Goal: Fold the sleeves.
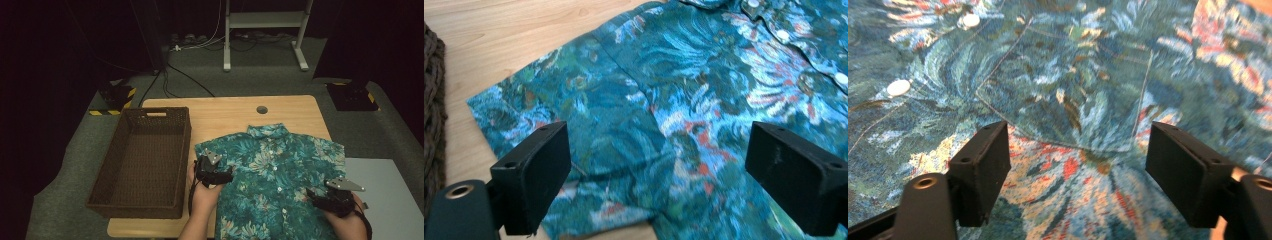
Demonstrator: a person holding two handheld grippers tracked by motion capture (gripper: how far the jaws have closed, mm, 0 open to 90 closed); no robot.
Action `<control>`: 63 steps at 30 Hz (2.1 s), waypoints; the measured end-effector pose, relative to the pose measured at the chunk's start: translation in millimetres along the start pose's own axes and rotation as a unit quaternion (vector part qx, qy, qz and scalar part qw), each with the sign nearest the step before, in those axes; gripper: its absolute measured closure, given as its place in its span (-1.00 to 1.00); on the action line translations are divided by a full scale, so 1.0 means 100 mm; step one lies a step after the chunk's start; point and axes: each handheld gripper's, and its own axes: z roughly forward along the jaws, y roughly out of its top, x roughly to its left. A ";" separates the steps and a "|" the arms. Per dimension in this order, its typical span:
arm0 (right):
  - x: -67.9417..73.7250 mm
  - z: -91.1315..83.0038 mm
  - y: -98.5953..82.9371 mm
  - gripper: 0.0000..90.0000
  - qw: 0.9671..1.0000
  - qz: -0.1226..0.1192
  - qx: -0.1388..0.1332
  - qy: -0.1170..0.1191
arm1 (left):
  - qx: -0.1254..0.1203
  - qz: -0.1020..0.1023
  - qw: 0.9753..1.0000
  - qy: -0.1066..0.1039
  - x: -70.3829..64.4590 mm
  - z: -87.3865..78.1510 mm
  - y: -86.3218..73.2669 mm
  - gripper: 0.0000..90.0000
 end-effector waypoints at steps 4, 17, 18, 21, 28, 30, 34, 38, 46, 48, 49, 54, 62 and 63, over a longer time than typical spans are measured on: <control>-0.05 0.01 -0.01 -0.36 1.000 0.000 -0.002 0.011 | 0.003 -0.009 1.000 0.004 0.06 0.07 0.06 -0.68; -0.06 0.09 -0.04 -0.36 1.000 0.002 0.014 0.018 | -0.011 -0.012 0.999 0.035 0.16 0.25 0.13 -0.31; -0.06 0.09 -0.04 -0.36 1.000 0.003 0.015 0.019 | -0.014 -0.013 0.999 0.037 0.16 0.26 0.13 -0.28; -0.06 0.09 -0.04 -0.36 1.000 0.006 0.015 0.020 | -0.028 -0.018 0.999 0.043 0.18 0.29 0.10 -0.22; -0.06 0.09 -0.04 -0.36 1.000 0.006 0.015 0.021 | -0.031 -0.030 0.998 0.053 0.24 0.36 0.04 -0.11; -0.06 0.09 -0.04 -0.36 1.000 0.006 0.015 0.021 | -0.029 -0.034 0.997 0.057 0.27 0.38 0.03 -0.08; -0.06 0.09 -0.04 -0.35 1.000 0.005 0.015 0.022 | -0.025 -0.043 0.996 0.071 0.34 0.41 0.01 0.02; -0.06 0.09 -0.04 -0.34 1.000 0.004 0.015 0.023 | -0.030 -0.045 0.995 0.084 0.36 0.43 0.01 0.09; -0.06 0.09 -0.04 -0.31 1.000 0.003 0.015 0.025 | -0.021 -0.054 0.993 0.105 0.42 0.49 0.00 0.05; -0.06 0.09 -0.04 -0.31 1.000 0.001 0.014 0.025 | -0.016 -0.053 0.993 0.108 0.43 0.51 0.00 0.02; -0.05 0.09 -0.04 -0.31 1.000 0.001 0.014 0.026 | -0.015 -0.051 0.993 0.110 0.43 0.52 0.00 0.00; -0.05 0.09 -0.04 -0.31 1.000 0.001 0.014 0.026 | -0.005 -0.056 0.992 0.113 0.42 0.57 -0.01 -0.08; -0.05 0.09 -0.04 -0.30 1.000 0.000 0.014 0.027 | 0.012 -0.065 0.991 0.119 0.43 0.62 -0.03 -0.29; -0.05 0.09 -0.04 -0.30 1.000 -0.001 0.014 0.028 | 0.012 -0.068 0.991 0.118 0.43 0.63 -0.03 -0.32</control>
